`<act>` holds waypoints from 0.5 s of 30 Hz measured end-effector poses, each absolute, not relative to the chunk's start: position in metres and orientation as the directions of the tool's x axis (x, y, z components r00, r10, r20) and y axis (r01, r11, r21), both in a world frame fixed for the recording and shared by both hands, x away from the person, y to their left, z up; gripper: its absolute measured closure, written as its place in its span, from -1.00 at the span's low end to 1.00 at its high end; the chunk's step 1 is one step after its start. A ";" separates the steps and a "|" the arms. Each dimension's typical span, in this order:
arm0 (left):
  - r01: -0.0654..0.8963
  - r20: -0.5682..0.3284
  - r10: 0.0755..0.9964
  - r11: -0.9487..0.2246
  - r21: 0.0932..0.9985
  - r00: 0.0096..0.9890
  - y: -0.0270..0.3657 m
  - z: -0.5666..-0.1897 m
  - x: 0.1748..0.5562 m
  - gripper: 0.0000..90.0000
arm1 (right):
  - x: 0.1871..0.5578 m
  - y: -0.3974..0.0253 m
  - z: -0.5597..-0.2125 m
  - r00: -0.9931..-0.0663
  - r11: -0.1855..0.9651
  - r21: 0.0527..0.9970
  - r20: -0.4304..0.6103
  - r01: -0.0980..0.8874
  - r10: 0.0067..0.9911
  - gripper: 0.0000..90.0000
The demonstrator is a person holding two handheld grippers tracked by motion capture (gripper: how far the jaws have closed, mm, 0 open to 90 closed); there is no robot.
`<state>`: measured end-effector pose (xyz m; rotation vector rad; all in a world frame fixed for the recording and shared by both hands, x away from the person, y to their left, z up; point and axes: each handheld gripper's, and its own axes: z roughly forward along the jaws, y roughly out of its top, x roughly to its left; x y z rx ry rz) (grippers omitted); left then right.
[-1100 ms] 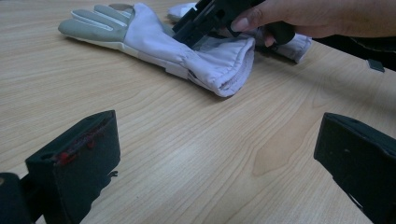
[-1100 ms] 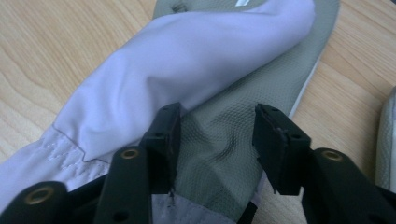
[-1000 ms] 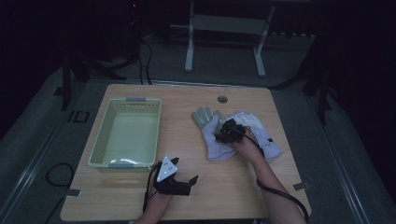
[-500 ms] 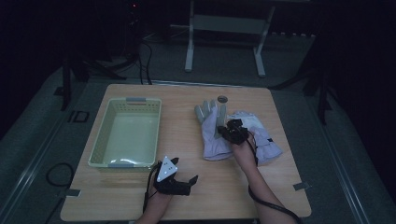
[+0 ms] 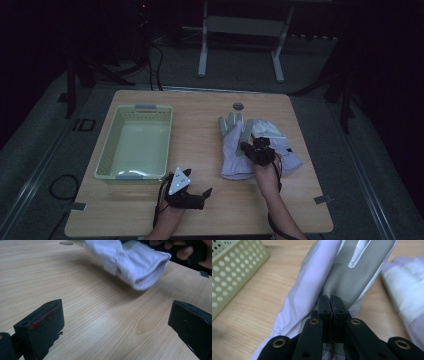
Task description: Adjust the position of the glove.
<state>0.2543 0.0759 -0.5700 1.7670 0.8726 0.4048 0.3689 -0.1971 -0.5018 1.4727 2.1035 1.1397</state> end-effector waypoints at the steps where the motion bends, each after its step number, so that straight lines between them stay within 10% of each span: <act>1: 0.362 -0.140 0.726 -0.158 0.919 0.674 0.076 -0.570 0.254 -0.99 | 0.369 -0.197 -0.502 -0.411 0.145 0.762 0.170 0.631 0.896 0.95; 15: 0.358 -0.135 0.725 -0.162 0.919 0.676 0.075 -0.570 0.254 -0.99 | 0.384 -0.195 -0.539 -0.423 0.217 0.688 0.143 0.692 0.895 0.89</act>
